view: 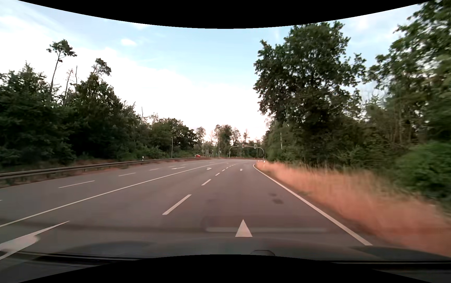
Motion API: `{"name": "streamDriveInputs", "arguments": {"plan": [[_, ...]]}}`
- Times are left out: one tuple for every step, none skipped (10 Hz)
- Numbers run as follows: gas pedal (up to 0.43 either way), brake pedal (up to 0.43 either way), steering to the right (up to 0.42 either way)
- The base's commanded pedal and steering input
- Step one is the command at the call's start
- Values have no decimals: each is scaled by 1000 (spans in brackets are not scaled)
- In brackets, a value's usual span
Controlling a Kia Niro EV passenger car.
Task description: Follow the waypoints while adhering to traffic rules and regulations
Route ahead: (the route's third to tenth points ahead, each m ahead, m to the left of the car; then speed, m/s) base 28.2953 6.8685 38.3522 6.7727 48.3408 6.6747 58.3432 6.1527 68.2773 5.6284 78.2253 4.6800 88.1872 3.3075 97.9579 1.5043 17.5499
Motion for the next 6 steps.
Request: {"name": "streamDriveInputs", "arguments": {"plan": [[0,0,-2],[0,0,-1],[0,0,0],[0,0,0],[0,0,0],[0,0,0]]}}
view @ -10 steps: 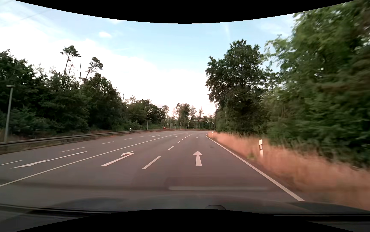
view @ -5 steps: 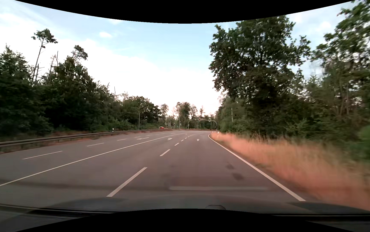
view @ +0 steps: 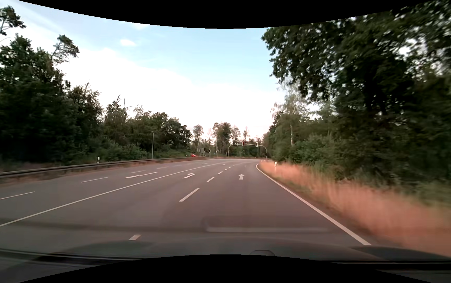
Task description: Follow the waypoints while adhering to traffic rules and regulations
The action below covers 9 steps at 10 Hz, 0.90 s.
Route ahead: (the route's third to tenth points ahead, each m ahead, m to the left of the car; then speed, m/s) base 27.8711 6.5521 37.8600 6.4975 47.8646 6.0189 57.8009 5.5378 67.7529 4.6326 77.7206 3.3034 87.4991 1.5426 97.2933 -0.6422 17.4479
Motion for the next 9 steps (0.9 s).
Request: {"name": "streamDriveInputs", "arguments": {"plan": [[0,0,0],[0,0,0],[0,0,0],[0,0,0],[0,0,1],[0,0,1],[0,0,2],[0,0,3],[0,0,4]]}}
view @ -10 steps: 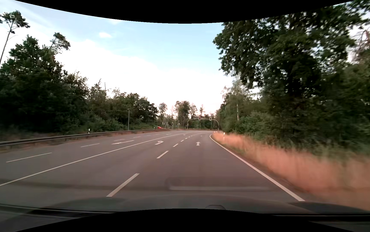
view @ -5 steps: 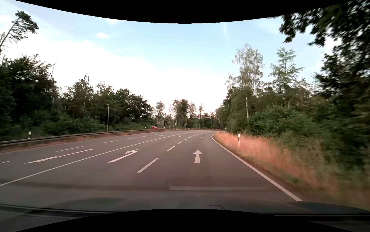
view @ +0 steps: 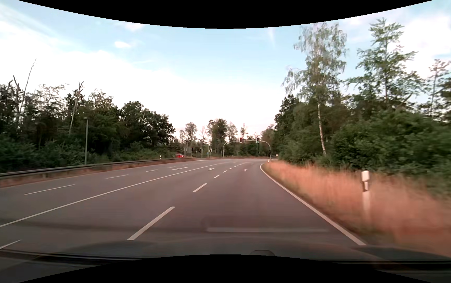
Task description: Follow the waypoints while adhering to traffic rules and regulations
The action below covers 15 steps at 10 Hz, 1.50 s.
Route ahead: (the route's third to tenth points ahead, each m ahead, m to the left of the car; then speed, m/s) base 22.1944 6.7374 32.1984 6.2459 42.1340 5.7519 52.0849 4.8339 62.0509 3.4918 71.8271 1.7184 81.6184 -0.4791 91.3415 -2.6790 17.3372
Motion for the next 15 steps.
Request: {"name": "streamDriveInputs", "arguments": {"plan": [[0,0,5],[8,0,6],[8,0,6],[8,0,6],[8,0,6],[20,0,7],[20,0,7],[28,0,7],[28,0,7],[28,0,7],[28,0,7],[47,0,7],[47,0,7],[47,0,7],[47,0,7]]}}
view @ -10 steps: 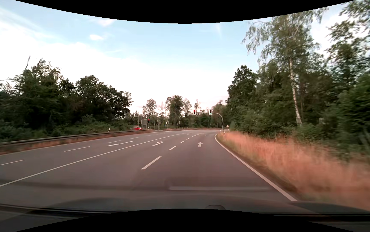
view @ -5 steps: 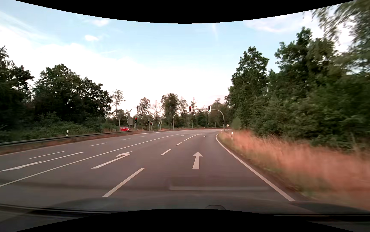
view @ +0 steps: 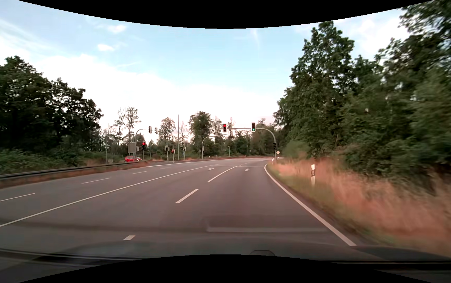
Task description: Follow the waypoints while adhering to traffic rules and regulations
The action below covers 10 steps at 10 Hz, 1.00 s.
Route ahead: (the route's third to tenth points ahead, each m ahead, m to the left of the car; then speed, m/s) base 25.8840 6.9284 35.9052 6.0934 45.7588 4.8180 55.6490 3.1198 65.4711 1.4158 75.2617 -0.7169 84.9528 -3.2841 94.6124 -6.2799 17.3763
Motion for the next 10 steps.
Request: {"name": "streamDriveInputs", "arguments": {"plan": [[59,0,8],[59,0,9],[59,0,10],[59,0,10],[59,0,11],[59,0,10],[59,0,10],[59,0,11],[59,0,11],[59,0,11]]}}
